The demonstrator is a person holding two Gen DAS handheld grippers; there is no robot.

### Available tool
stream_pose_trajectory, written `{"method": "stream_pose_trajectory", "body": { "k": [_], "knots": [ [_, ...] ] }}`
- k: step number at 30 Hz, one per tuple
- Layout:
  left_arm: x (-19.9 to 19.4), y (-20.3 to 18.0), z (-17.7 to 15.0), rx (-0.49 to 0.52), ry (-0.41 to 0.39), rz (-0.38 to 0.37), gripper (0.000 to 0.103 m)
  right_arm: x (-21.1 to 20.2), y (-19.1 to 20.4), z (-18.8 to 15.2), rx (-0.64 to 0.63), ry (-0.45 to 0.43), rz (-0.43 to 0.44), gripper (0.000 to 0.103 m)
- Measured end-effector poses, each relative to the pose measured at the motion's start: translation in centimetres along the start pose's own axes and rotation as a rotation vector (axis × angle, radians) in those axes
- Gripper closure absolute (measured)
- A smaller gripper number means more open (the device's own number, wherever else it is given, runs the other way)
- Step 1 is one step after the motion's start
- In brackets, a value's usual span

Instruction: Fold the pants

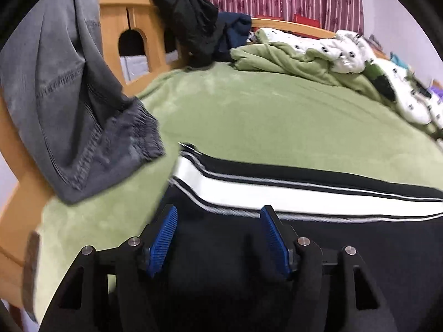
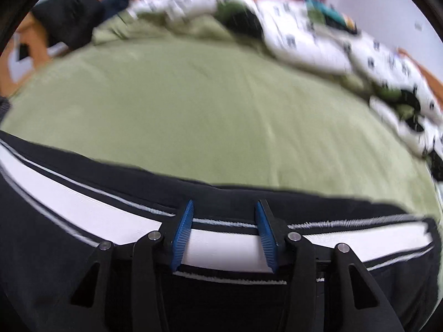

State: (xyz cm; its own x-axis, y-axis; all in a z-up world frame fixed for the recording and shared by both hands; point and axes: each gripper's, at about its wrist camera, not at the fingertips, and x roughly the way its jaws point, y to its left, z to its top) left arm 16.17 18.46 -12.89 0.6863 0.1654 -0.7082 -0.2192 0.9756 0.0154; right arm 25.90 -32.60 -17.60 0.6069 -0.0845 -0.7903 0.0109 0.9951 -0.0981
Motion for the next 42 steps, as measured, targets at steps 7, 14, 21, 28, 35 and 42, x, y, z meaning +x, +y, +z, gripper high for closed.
{"method": "stream_pose_trajectory", "body": {
  "k": [7, 14, 21, 28, 35, 42],
  "knots": [
    [-6.3, -1.1, -6.1, -0.008, 0.052, -0.229, 0.043, -4.7, 0.6, -0.4, 0.085, -0.049, -0.044, 0.058],
    [-7.3, 0.6, -14.1, -0.222, 0.145, -0.393, 0.043, -11.3, 3.2, -4.6, 0.163, -0.095, 0.062, 0.049],
    [-3.7, 5.1, -12.6, -0.475, 0.08, -0.41, 0.045, -14.6, 5.2, -7.0, 0.211, -0.049, 0.112, 0.049],
    [0.4, 7.8, -9.6, -0.612, 0.058, -0.342, 0.052, -18.7, 6.7, -5.8, 0.246, -0.067, 0.126, 0.05],
    [1.6, 9.2, -8.1, -0.671, 0.073, -0.257, 0.08, -21.3, 7.5, -5.7, 0.238, -0.064, 0.051, 0.05],
    [-2.0, 6.6, -4.5, -0.475, 0.007, -0.13, 0.095, -24.9, 4.8, -6.8, 0.111, -0.124, -0.058, 0.05]
  ]
}}
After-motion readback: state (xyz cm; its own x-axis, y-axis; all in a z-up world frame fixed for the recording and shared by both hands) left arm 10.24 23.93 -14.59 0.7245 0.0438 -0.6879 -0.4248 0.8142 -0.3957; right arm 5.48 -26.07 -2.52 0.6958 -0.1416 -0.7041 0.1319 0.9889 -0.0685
